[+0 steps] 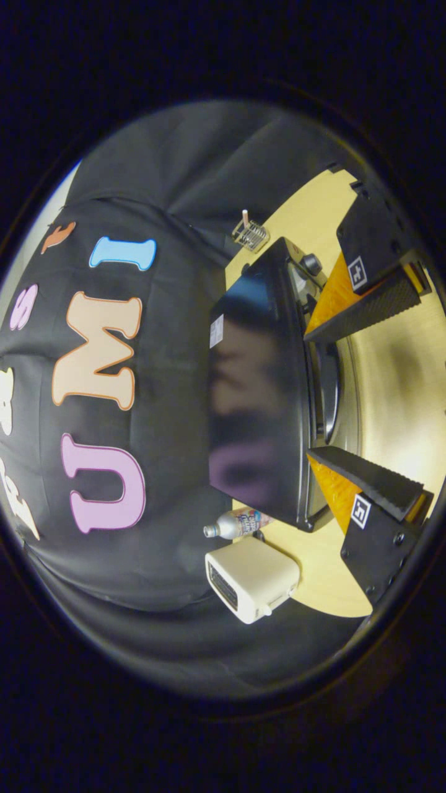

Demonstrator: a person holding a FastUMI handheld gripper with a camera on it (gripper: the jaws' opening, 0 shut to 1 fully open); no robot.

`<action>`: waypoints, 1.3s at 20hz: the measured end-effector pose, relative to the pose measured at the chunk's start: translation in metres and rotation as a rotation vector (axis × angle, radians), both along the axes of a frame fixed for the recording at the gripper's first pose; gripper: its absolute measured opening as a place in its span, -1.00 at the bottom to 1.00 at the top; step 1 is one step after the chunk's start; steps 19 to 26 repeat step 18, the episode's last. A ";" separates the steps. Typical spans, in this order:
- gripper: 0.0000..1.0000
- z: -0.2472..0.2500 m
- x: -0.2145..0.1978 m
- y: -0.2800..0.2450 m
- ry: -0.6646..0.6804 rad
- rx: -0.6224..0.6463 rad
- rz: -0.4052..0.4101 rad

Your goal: Open the toaster oven, put the food inside, and close the toaster oven door.

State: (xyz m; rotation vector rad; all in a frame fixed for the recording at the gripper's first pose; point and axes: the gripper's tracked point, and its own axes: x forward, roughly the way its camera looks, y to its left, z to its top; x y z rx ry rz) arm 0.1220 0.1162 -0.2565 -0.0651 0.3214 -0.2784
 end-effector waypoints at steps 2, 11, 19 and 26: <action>1.00 0.011 0.003 0.006 -0.014 0.018 0.019; 1.00 0.114 -0.007 0.011 -0.176 0.047 0.133; 1.00 0.159 -0.033 -0.040 -0.249 0.038 0.105; 1.00 0.159 -0.033 -0.040 -0.249 0.038 0.105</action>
